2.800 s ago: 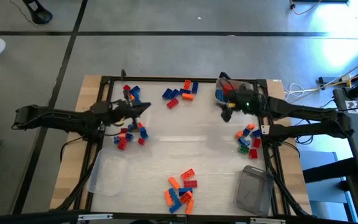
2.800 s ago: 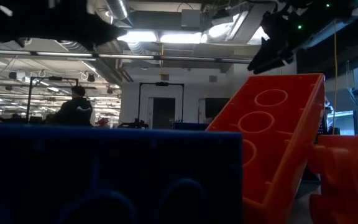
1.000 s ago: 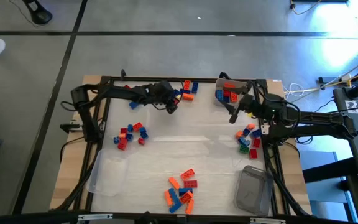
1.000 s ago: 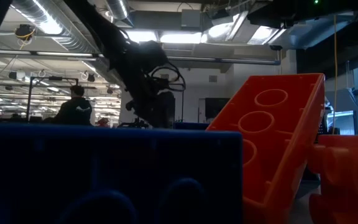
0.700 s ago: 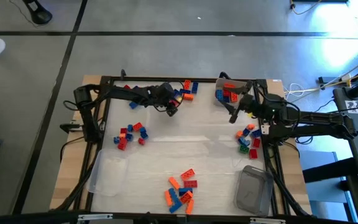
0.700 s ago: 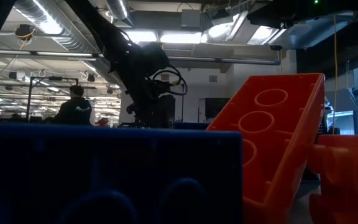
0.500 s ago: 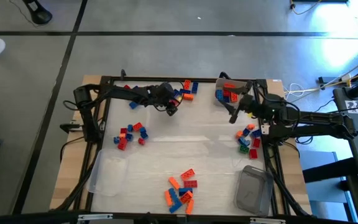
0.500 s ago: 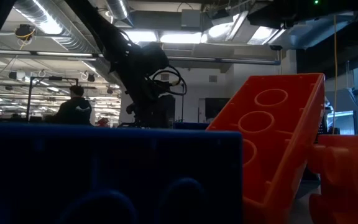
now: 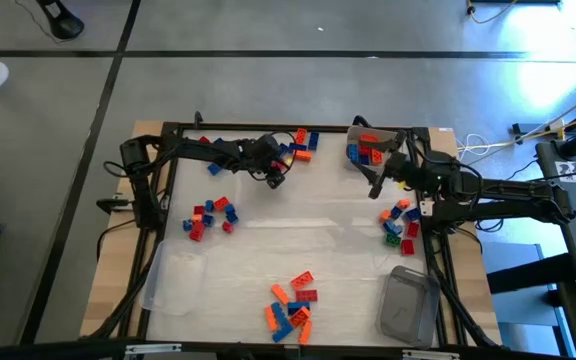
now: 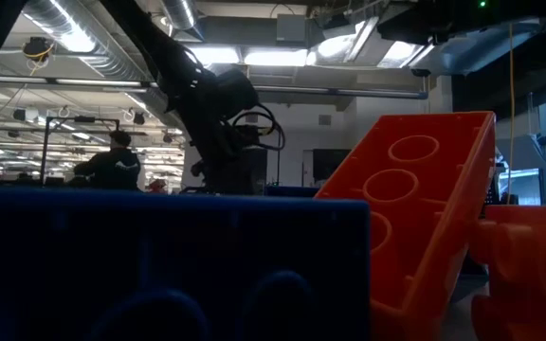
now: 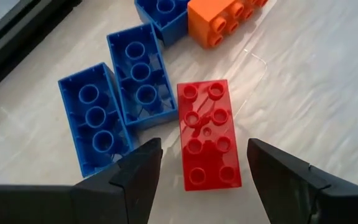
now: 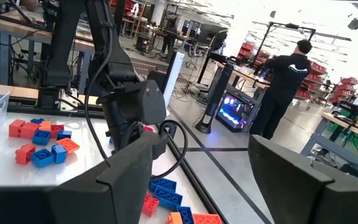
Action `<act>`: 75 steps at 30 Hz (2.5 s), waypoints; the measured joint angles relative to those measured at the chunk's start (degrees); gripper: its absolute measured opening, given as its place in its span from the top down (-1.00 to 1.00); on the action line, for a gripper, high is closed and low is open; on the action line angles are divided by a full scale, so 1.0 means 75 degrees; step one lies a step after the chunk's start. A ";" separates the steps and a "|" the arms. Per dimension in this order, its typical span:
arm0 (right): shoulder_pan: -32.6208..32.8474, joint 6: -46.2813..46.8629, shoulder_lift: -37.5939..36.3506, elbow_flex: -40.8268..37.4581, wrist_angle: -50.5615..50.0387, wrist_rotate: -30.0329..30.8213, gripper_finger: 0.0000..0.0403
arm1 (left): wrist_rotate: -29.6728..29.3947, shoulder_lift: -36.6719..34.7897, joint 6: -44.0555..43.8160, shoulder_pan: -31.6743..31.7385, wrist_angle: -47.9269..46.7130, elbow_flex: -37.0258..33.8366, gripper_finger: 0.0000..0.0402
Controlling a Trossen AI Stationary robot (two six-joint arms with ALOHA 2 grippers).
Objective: Sort blocks by size
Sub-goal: Put the red game piece into the gray bin
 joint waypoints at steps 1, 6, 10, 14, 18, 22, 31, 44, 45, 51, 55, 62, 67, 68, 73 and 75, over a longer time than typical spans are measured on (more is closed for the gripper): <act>0.0000 0.0000 0.0000 0.0000 -0.0007 0.0000 -0.31 | 0.0000 0.0001 0.0016 0.0000 0.0019 0.0000 -0.12; 0.0000 0.0000 0.0000 0.0000 -0.0048 0.0000 -0.31 | 0.0073 0.0001 0.0016 0.0000 0.0007 0.0000 -0.12; 0.0000 0.0000 0.0000 0.0000 -0.0048 0.0000 -0.31 | 0.0277 0.0001 0.0016 -0.0003 0.0010 0.0000 -0.12; 0.0000 0.0000 0.0000 0.0000 -0.0045 0.0000 -0.31 | 0.0277 0.0001 0.0016 -0.0006 0.0010 0.0000 -0.12; 0.0001 0.0000 0.0000 0.0000 -0.0045 -0.0003 -0.31 | 0.0268 0.0158 0.0012 -0.0006 0.0000 -0.0005 -0.12; 0.0000 0.0000 0.0003 -0.0003 -0.0044 -0.0003 -0.31 | 0.0273 0.0382 0.0019 -0.0003 0.0054 -0.0009 -0.12; 0.0000 0.0000 0.0003 -0.0003 -0.0052 -0.0003 -0.31 | 0.0281 0.0450 0.0052 -0.0009 0.0082 -0.0009 0.04; 0.0000 0.0000 0.0003 -0.0003 -0.0321 -0.0003 -0.31 | 0.0234 0.0150 0.0825 -0.0150 -0.0061 -0.0012 0.35; 0.0003 0.0000 0.0003 -0.0003 -0.0333 -0.0003 -0.31 | 0.0187 0.0006 0.0861 -0.0189 -0.0039 -0.0012 0.34; 0.0001 0.0002 0.0176 -0.0003 -0.0293 -0.0324 -0.31 | -0.0036 -0.1114 0.1341 -0.0676 0.0039 -0.0009 0.37; 0.0003 0.0003 0.0489 -0.0003 -0.0122 -0.0722 -0.31 | -0.0041 -0.1795 0.1783 -0.1117 0.0391 -0.0009 0.33; 0.0000 0.0000 0.1197 -0.0003 0.0479 -0.0883 -0.31 | -0.0034 -0.2339 0.2825 -0.1972 0.1313 -0.0003 0.34; 0.0000 0.0000 0.1568 -0.0003 0.0958 -0.1459 -0.31 | -0.0035 -0.2342 0.3427 -0.2409 0.1701 -0.0003 0.32; 0.0000 0.0003 0.1627 -0.0003 0.1047 -0.1599 -0.31 | -0.0035 -0.2342 0.3461 -0.2471 0.1750 -0.0003 0.32; 0.0000 0.0001 0.1883 -0.0003 0.1264 -0.2108 -0.31 | -0.0035 -0.2342 0.3495 -0.2628 0.2057 -0.0003 0.32; 0.0000 0.0000 0.1985 -0.0003 0.1368 -0.2240 -0.31 | -0.0037 -0.2342 0.3590 -0.2646 0.2062 -0.0003 0.31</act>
